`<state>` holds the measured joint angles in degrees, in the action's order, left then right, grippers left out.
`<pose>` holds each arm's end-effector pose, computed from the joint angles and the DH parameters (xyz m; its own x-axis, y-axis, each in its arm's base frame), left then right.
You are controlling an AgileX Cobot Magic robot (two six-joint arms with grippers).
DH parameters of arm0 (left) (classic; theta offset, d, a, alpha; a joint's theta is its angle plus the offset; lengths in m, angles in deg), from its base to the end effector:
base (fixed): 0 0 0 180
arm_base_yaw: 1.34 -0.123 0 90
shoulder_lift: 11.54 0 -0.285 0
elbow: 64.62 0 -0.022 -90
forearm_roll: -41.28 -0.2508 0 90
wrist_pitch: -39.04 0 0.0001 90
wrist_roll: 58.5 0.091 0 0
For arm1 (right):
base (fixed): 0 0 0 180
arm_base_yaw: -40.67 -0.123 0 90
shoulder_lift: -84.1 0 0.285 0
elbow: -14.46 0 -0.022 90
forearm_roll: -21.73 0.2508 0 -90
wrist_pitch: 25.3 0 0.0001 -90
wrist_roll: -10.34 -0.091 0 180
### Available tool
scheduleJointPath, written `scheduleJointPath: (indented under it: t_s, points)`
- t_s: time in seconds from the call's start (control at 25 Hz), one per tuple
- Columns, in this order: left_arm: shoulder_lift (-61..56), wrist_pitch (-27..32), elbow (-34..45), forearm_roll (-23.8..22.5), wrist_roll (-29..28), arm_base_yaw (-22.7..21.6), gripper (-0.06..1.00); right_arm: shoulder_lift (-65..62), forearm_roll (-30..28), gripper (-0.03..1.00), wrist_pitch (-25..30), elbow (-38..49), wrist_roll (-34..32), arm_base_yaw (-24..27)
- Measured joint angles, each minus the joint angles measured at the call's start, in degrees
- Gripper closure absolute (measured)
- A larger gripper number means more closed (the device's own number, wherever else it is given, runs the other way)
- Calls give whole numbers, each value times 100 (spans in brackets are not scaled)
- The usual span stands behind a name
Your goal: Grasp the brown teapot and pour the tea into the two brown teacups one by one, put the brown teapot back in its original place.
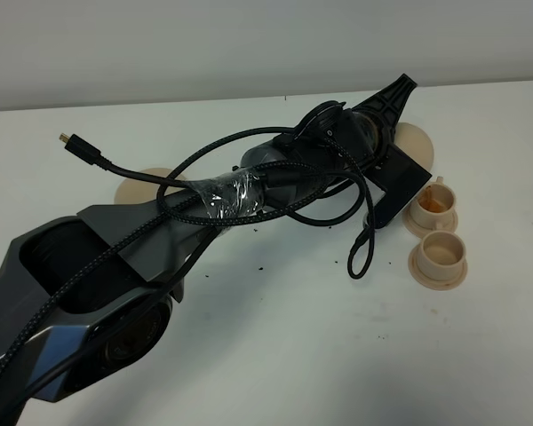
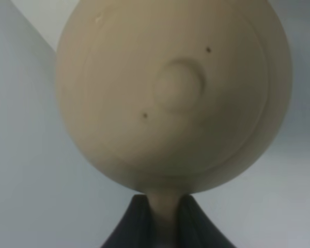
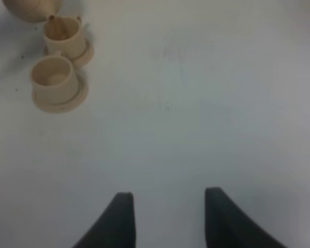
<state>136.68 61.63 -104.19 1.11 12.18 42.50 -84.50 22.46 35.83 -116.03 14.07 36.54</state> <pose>0.4181 -0.3702 0.1615 0.6357 0.6625 0.3963 0.2363 -0.6557 0.7171 0.0061 0.0015 0.2721 -0.5234 -0.0969 -0.8466 -0.1125 0.9927 -0.0440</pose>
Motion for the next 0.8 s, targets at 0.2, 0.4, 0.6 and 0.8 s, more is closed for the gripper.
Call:
scheduleJointPath:
  t_s: [0.2,0.4,0.6,0.8]
  points:
    - [0,-146,0,-51,0,0,82,0,0,64,0,0,0,0]
    - [0,-219,0,-195,-5,0,82,0,0,64,0,0,0,0]
    - [0,-225,0,-211,-16,0,82,0,0,64,0,0,0,0]
    - [0,-268,0,-304,-16,0,82,0,0,64,0,0,0,0]
